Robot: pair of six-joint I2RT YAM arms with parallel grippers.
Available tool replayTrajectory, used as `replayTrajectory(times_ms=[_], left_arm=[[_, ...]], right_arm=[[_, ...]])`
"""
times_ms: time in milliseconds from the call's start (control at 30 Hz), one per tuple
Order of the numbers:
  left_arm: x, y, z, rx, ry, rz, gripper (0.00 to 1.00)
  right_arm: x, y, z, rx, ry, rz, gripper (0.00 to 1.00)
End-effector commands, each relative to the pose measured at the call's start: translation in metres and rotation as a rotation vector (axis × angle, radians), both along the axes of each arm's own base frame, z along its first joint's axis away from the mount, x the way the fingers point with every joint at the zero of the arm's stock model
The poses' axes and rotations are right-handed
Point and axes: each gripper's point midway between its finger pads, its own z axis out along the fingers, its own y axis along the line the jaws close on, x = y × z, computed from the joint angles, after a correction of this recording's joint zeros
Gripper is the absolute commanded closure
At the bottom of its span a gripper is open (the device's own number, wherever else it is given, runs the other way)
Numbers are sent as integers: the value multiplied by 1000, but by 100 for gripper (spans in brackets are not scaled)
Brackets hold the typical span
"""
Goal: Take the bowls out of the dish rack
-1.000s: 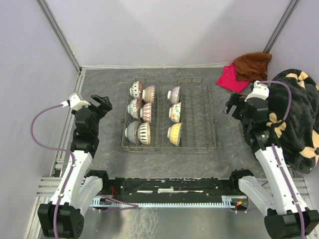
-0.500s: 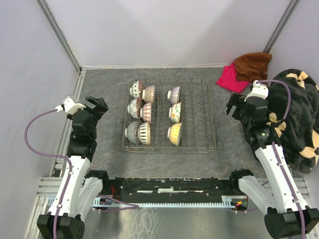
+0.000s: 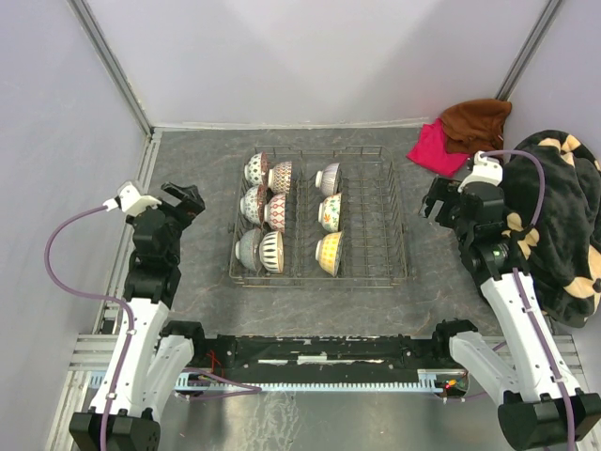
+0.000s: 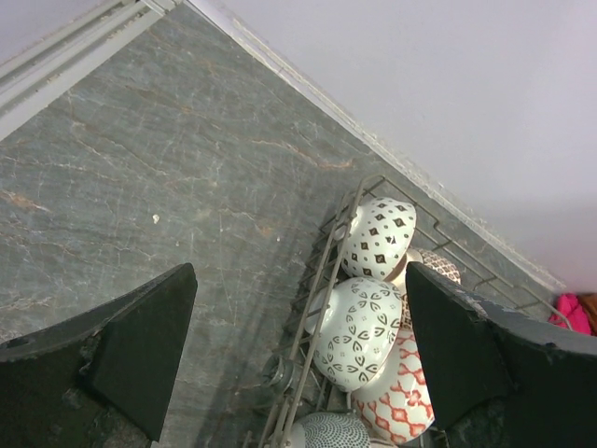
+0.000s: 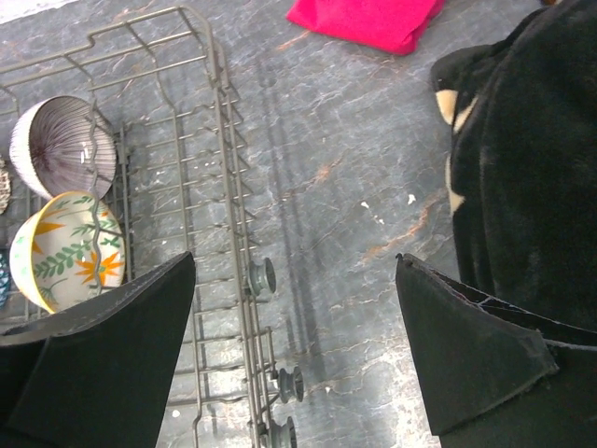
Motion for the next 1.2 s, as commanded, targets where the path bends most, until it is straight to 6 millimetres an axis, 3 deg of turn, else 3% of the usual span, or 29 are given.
replayTrajectory(times_ms=[0, 400, 667, 933, 1167], left_arm=[[0, -9, 25, 34, -45, -62, 1], [-1, -12, 24, 28, -46, -80, 0], [12, -33, 3, 5, 21, -193, 4], [15, -38, -4, 16, 67, -217, 7], [16, -39, -13, 17, 97, -224, 7]], right_arm=[[6, 17, 23, 55, -47, 74, 4], [8, 27, 14, 80, -12, 118, 7], [25, 59, -28, 96, 189, 211, 15], [33, 57, -71, -12, 382, 153, 20], [45, 54, -89, -57, 418, 141, 32]])
